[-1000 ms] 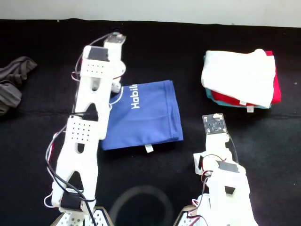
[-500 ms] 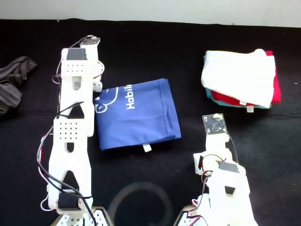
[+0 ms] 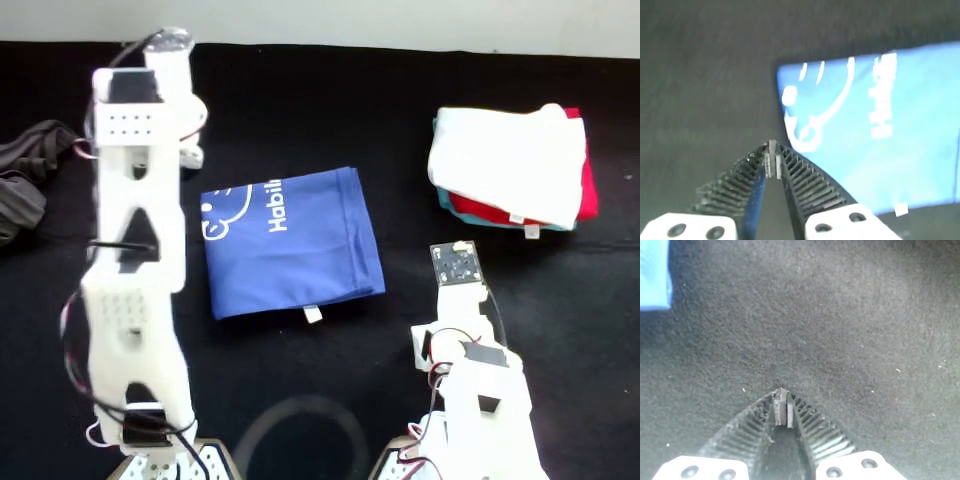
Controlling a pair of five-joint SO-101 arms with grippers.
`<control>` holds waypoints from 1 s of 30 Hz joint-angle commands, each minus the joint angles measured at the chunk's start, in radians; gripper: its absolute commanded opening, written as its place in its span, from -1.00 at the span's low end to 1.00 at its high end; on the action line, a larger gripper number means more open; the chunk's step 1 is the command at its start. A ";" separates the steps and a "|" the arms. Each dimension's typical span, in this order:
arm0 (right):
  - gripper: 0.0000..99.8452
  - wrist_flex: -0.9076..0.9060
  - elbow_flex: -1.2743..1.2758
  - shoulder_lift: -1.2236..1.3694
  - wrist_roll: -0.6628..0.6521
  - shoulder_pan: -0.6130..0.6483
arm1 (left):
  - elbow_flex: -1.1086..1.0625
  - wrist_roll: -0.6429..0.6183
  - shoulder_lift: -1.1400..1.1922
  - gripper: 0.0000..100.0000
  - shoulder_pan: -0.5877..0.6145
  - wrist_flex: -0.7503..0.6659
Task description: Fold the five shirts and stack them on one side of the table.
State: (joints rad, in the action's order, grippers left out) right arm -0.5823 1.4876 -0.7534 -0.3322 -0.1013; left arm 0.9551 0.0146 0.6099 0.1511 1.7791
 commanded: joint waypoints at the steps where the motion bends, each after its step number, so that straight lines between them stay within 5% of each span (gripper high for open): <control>1: -0.99 0.022 0.015 0.001 0.006 -0.030 | -0.414 0.052 -0.349 -0.98 0.024 -0.015; 10: -0.99 -0.148 0.001 -0.001 0.002 0.077 | -1.388 0.107 -0.700 -0.98 0.130 -0.568; 18: -0.99 -0.386 -0.090 -0.001 -0.040 0.168 | -1.831 0.107 -0.802 -0.98 0.166 -1.065; 23: -0.99 -0.530 -0.220 -0.001 -0.241 0.159 | -1.870 0.106 -0.809 -0.98 0.165 -1.123; 30: -0.98 -0.708 -0.679 0.001 -0.219 0.153 | -1.874 0.101 -0.803 -0.98 0.165 -1.123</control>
State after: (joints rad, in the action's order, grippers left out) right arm -1.2283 1.0303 -0.7457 -0.5700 0.0506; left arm -0.9183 0.1112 -0.1834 0.3107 0.6866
